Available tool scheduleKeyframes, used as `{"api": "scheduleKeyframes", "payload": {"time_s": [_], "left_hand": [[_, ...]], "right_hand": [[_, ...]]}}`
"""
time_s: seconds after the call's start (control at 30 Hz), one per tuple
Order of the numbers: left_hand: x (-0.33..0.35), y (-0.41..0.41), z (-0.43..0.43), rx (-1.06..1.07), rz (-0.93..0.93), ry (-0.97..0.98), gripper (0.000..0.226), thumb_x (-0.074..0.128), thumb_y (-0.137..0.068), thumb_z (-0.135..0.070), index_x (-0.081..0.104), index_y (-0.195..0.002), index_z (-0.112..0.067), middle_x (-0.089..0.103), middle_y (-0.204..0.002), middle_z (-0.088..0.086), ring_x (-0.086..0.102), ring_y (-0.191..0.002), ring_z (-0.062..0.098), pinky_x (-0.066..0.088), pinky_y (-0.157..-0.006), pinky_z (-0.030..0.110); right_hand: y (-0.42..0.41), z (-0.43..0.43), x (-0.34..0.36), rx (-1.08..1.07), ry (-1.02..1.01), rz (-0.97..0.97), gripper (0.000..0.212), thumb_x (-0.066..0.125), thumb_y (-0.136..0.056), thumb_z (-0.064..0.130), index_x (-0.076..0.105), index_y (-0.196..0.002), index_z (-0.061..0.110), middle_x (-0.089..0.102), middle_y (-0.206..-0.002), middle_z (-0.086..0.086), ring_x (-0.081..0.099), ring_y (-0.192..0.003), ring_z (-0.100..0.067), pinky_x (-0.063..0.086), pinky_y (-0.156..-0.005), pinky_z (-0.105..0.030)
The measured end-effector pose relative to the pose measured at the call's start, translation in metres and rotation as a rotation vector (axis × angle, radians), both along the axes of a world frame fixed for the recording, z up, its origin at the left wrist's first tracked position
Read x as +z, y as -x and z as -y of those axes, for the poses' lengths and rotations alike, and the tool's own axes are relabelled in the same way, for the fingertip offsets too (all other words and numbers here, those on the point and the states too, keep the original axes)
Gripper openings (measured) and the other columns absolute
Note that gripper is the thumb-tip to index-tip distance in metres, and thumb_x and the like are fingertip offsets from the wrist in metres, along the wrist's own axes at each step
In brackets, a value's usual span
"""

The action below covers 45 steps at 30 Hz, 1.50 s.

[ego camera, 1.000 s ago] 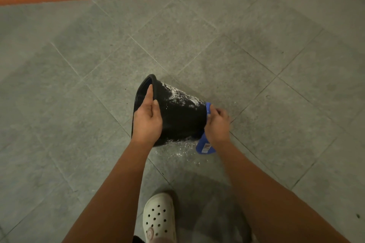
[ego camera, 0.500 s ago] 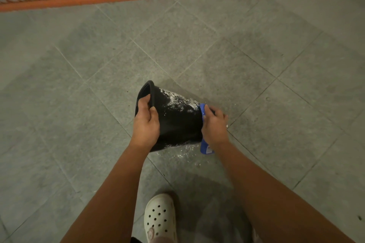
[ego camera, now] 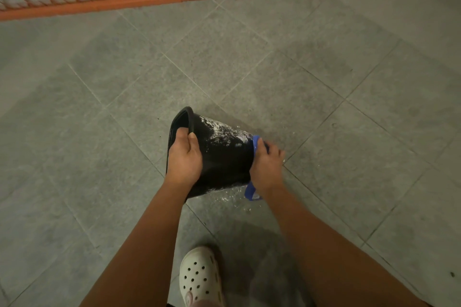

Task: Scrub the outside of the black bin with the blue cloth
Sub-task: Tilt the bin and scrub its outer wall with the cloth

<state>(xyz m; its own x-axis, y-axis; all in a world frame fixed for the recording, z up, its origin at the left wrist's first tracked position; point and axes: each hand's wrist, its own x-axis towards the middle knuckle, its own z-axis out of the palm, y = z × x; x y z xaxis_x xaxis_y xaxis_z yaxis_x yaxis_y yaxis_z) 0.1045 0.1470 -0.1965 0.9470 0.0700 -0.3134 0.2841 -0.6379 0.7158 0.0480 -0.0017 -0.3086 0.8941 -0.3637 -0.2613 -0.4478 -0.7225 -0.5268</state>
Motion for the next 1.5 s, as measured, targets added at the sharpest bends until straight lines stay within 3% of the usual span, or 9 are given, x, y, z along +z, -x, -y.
{"api": "scheduleKeyframes", "payload": {"time_s": [0.13,0.33,0.47,0.63,0.87,1.07,1.27,1.4,1.5], "left_hand": [[-0.001,-0.001,0.000,-0.022,0.029,0.010,0.024,0.032,-0.103,-0.020,0.050,-0.116,-0.012,0.049,-0.079,-0.013,0.048,-0.071,-0.004,0.035,-0.062,0.008],[-0.003,0.005,-0.001,-0.030,0.069,-0.011,0.032,0.033,-0.103,-0.020,0.046,-0.131,-0.011,0.046,-0.082,-0.020,0.047,-0.072,-0.009,0.036,-0.067,0.014],[-0.005,0.004,-0.003,-0.049,0.089,-0.024,0.033,0.034,-0.102,-0.019,0.044,-0.133,-0.014,0.047,-0.078,-0.017,0.048,-0.067,-0.005,0.036,-0.060,0.007],[-0.010,0.003,-0.009,-0.054,0.099,0.020,0.037,0.034,-0.102,-0.020,0.043,-0.138,-0.015,0.056,-0.103,-0.006,0.054,-0.094,0.009,0.039,-0.086,0.025],[-0.009,0.004,-0.006,-0.097,0.101,0.019,0.037,0.036,-0.102,-0.020,0.043,-0.138,-0.016,0.052,-0.087,-0.018,0.048,-0.074,-0.018,0.037,-0.077,0.015],[-0.009,0.005,-0.006,-0.091,0.097,0.056,0.037,0.037,-0.102,-0.020,0.045,-0.137,-0.016,0.056,-0.092,-0.019,0.054,-0.085,-0.015,0.042,-0.084,0.011],[-0.011,0.005,-0.010,-0.018,0.073,0.184,0.038,0.039,-0.101,-0.021,0.048,-0.138,-0.016,0.060,-0.124,-0.005,0.053,-0.119,0.009,0.040,-0.106,0.029],[-0.009,0.004,-0.011,-0.016,0.052,0.189,0.036,0.040,-0.101,-0.020,0.049,-0.136,-0.019,0.057,-0.110,-0.019,0.054,-0.104,-0.007,0.039,-0.093,0.007],[-0.009,0.003,-0.012,-0.031,0.096,0.109,0.038,0.039,-0.101,-0.018,0.047,-0.138,-0.019,0.057,-0.117,-0.009,0.053,-0.107,0.000,0.041,-0.101,0.018]], "right_hand": [[0.019,-0.013,0.000,0.103,0.041,0.273,0.050,0.065,-0.075,-0.004,0.057,-0.123,0.000,0.058,-0.112,-0.019,0.043,-0.095,-0.029,0.047,-0.080,-0.035],[-0.012,0.000,0.002,0.185,-0.009,0.249,0.057,0.025,-0.077,0.009,0.059,-0.122,0.002,0.060,-0.116,-0.015,0.053,-0.095,-0.037,0.041,-0.086,-0.035],[-0.006,-0.001,0.000,0.046,0.039,0.067,0.052,0.047,-0.079,-0.003,0.051,-0.131,0.002,0.053,-0.123,-0.017,0.046,-0.106,-0.037,0.039,-0.097,-0.039],[0.006,-0.013,0.001,0.165,-0.005,0.389,0.046,0.049,-0.075,-0.005,0.061,-0.118,0.002,0.062,-0.111,-0.013,0.044,-0.093,-0.027,0.044,-0.081,-0.031],[-0.006,0.005,0.000,0.037,0.025,-0.005,0.053,0.046,-0.085,-0.002,0.042,-0.138,0.004,0.046,-0.136,-0.014,0.039,-0.119,-0.033,0.030,-0.104,-0.036],[0.003,-0.005,0.004,0.131,-0.050,0.353,0.040,0.056,-0.079,-0.008,0.062,-0.118,0.003,0.063,-0.116,-0.010,0.049,-0.102,-0.028,0.034,-0.093,-0.022],[-0.011,0.012,-0.002,-0.022,-0.123,-0.010,0.045,0.040,-0.097,0.010,0.040,-0.141,0.018,0.041,-0.146,0.001,0.034,-0.132,-0.026,0.027,-0.109,-0.036],[0.009,-0.011,0.010,-0.023,-0.137,0.291,0.039,0.054,-0.089,0.003,0.057,-0.127,0.010,0.058,-0.129,-0.006,0.049,-0.115,-0.029,0.030,-0.103,-0.025],[0.000,-0.008,0.009,0.087,-0.203,0.422,0.036,0.056,-0.085,-0.001,0.063,-0.119,0.010,0.064,-0.118,-0.004,0.053,-0.109,-0.020,0.035,-0.101,-0.025]]}}
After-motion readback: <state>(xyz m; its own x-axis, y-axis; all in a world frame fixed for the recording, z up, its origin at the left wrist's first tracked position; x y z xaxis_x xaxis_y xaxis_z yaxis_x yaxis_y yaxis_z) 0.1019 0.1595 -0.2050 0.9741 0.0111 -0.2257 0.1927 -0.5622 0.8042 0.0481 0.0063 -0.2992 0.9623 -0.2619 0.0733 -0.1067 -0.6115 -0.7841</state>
